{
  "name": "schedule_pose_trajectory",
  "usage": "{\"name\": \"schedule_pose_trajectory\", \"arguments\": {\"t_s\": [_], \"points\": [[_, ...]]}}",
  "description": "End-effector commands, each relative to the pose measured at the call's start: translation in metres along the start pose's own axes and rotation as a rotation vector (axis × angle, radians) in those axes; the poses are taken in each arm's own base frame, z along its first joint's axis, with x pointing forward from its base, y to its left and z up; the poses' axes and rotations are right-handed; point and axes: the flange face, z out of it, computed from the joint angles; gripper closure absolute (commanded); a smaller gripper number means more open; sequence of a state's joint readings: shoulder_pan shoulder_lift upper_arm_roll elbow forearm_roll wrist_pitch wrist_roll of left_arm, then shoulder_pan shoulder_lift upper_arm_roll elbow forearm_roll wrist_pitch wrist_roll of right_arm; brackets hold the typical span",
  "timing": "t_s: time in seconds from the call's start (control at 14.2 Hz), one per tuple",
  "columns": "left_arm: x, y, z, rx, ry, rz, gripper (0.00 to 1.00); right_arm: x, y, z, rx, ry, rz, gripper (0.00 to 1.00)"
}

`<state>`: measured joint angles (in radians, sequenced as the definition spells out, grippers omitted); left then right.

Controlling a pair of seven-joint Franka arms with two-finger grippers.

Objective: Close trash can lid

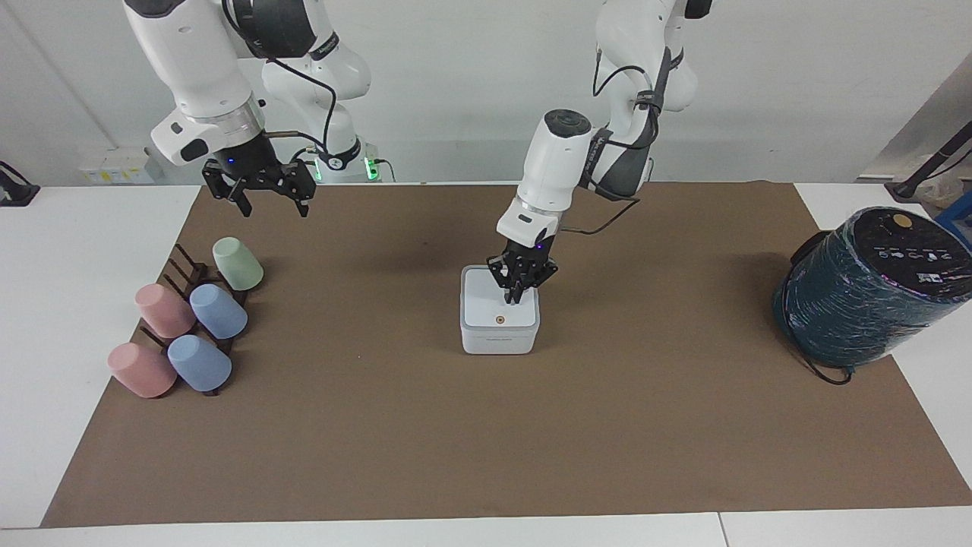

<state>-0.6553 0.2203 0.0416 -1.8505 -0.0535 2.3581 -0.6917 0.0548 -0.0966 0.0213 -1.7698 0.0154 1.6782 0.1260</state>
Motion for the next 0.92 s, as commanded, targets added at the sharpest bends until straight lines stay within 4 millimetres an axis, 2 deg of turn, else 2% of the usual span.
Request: {"name": "schedule_pose_trajectory", "arguments": {"t_s": [0.0,0.21,0.49,0.7,0.77,0.85], "points": [[0.033,-0.029,-0.033,0.042,-0.047,-0.019,0.82,-0.008,0.004,-0.001,0.008,-0.004,-0.017,0.0],[0.06,-0.077,-0.066,0.095,-0.112,0.059,0.81,-0.008,0.004,-0.001,0.008,-0.004,-0.017,0.0],[0.097,-0.178,-0.117,0.133,-0.231,0.233,0.81,-0.008,0.004,-0.001,0.008,-0.004,-0.017,0.0],[0.109,-0.256,-0.16,0.123,-0.261,0.327,0.81,-0.008,0.004,-0.001,0.008,-0.004,-0.017,0.0],[0.109,-0.274,-0.172,0.124,-0.264,0.349,0.8,-0.008,0.004,-0.001,0.007,-0.004,-0.018,0.0],[0.108,-0.285,-0.185,0.125,-0.255,0.351,0.74,-0.008,0.004,-0.001,0.007,-0.004,-0.018,0.0]]}}
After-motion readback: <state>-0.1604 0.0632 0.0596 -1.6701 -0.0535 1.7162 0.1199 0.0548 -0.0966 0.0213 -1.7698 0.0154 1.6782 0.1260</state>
